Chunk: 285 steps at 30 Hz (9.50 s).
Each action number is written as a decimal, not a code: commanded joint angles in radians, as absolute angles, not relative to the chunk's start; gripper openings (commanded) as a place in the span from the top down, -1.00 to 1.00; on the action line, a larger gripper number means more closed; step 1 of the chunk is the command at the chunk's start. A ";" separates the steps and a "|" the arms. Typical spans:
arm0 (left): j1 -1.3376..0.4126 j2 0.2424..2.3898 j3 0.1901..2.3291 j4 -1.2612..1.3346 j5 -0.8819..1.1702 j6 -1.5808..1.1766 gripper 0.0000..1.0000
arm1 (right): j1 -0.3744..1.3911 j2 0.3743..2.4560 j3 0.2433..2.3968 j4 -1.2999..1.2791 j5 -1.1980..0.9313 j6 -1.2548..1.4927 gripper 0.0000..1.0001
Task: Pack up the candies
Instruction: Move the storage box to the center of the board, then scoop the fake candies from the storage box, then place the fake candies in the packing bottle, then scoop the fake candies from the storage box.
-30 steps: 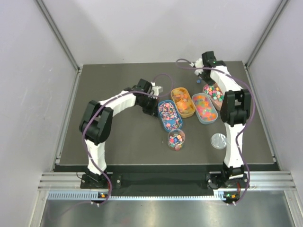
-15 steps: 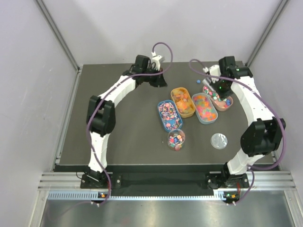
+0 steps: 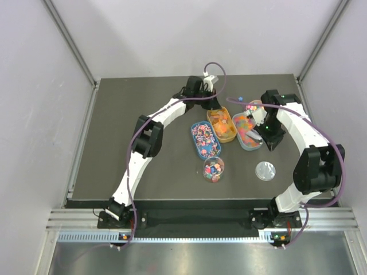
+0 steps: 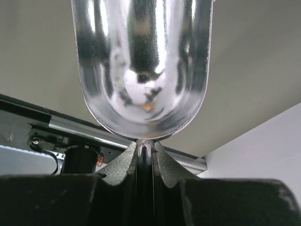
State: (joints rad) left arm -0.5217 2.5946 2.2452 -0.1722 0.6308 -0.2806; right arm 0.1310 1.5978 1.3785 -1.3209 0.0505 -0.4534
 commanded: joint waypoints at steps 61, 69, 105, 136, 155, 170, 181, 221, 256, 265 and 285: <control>-0.704 2.743 2.339 0.011 0.713 -0.328 1.00 | 0.213 2.058 1.562 -1.226 -0.189 -0.227 1.00; -0.719 2.723 2.304 0.014 0.692 -0.308 1.00 | 0.212 2.092 1.601 -1.201 -0.259 -0.173 1.00; -0.582 2.200 1.927 0.189 0.528 -0.374 0.94 | 0.181 2.030 1.425 -0.744 -0.077 0.061 1.00; -0.486 1.830 1.715 -0.159 0.399 -0.115 0.94 | 0.245 1.341 1.042 -0.521 -0.050 -0.325 1.00; -0.365 1.600 1.399 -0.164 0.319 -0.014 0.94 | 0.327 1.014 0.968 -1.112 -0.084 -1.031 1.00; -0.338 1.499 1.230 -0.094 0.298 -0.041 0.93 | 0.609 1.058 1.035 -1.244 0.052 -0.957 1.00; -0.302 1.402 1.118 -0.066 0.313 -0.078 0.93 | 0.713 1.206 1.071 -1.273 0.202 -0.928 1.00; -0.233 1.284 0.950 0.080 0.382 -0.135 0.92 | 0.828 1.368 1.253 -1.473 0.449 -0.966 1.00; -0.305 1.955 1.725 -0.161 0.405 -0.104 0.92 | 0.032 1.597 1.517 -1.124 0.127 -0.488 1.00; -0.406 2.275 2.022 -0.092 0.376 -0.058 0.91 | 0.037 1.874 1.802 -1.071 0.114 -0.456 1.00; -0.436 2.591 2.241 0.021 0.396 -0.040 0.88 | 0.350 1.813 1.670 -1.474 -0.141 -0.359 1.00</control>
